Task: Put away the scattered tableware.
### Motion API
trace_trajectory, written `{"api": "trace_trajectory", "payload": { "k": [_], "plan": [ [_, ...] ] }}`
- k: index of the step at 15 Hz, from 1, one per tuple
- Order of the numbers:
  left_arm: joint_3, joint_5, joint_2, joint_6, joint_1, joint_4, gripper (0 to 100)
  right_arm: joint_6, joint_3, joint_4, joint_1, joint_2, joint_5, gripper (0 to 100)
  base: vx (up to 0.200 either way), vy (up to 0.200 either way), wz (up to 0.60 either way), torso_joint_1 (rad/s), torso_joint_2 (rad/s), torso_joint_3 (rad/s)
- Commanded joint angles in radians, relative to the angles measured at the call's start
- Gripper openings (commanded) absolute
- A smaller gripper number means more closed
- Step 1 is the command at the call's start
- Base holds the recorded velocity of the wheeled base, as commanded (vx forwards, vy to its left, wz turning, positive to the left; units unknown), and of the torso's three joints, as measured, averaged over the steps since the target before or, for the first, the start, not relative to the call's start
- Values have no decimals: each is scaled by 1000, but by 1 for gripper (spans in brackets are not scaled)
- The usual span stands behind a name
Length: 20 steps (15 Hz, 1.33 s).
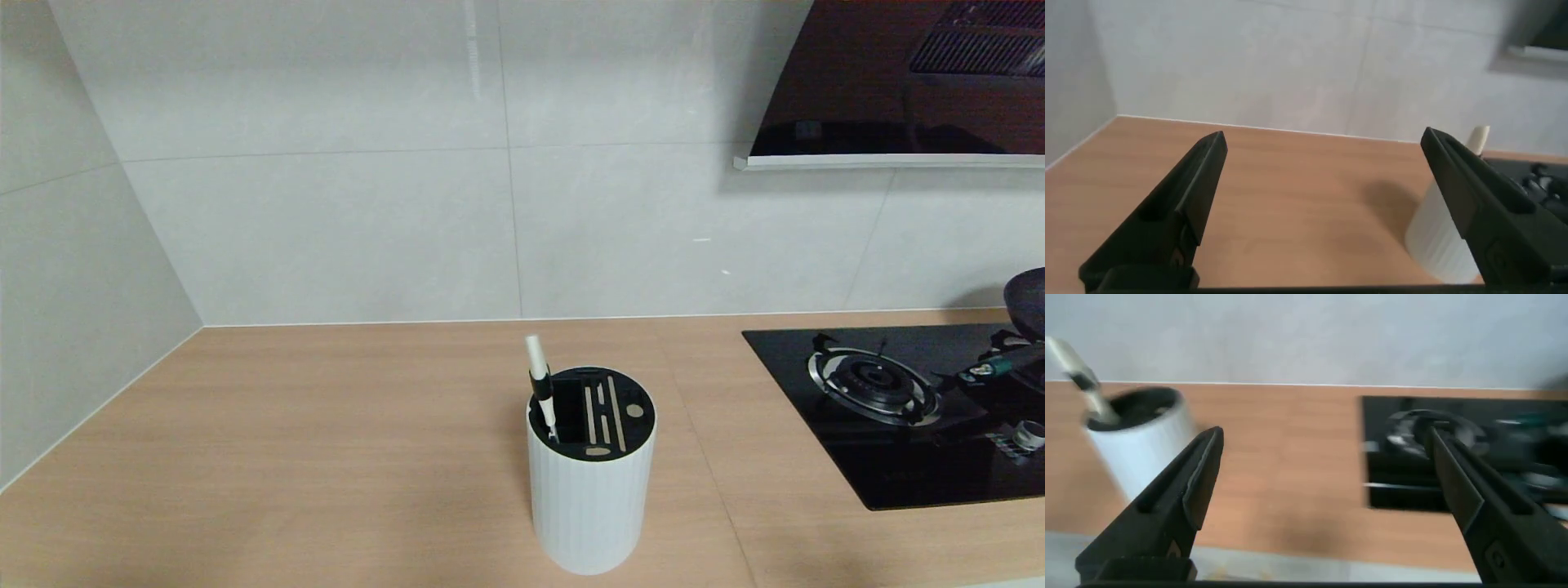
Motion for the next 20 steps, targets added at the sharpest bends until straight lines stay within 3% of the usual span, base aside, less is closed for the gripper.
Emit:
{"api": "trace_trajectory", "payload": {
  "k": [1,4,5,6,7,8,11,13,15,18,20],
  "plan": [
    [19,27,-120,-2,60,26,100,-17,-10,23,-74,-111,-43,100,0,0,0,0,0,0],
    [39,48,-120,3,148,24,100,-20,30,32,-255,-168,32,100,0,0,0,0,0,0],
    [62,39,-149,11,214,26,100,-28,70,21,-265,-190,75,100,0,0,0,0,0,0],
    [100,4,-215,43,243,29,100,-31,91,14,-262,-196,49,100,0,0,0,0,0,0],
    [154,25,-215,67,246,14,100,-25,110,1,-261,-209,35,100,0,0,0,0,0,0],
    [189,40,-215,67,246,-6,100,-23,142,-6,-258,-209,37,100,0,0,0,0,0,0],
    [349,-101,-215,86,246,-55,100,-29,303,-138,-258,-209,55,100,0,0,0,0,0,0],
    [453,-202,-215,89,246,-127,100,-20,303,-146,-258,-209,138,100,0,0,0,0,0,0],
    [478,-246,-215,110,246,-137,100,-26,303,-112,-258,-209,169,100,0,0,0,0,0,0],
    [478,-245,-215,158,246,-89,100,-31,303,-103,-258,-209,236,100,0,0,0,0,0,0],
    [478,-245,-215,152,246,-91,100,-65,303,-101,-258,-209,262,100,0,0,0,0,0,0]
  ]
}}
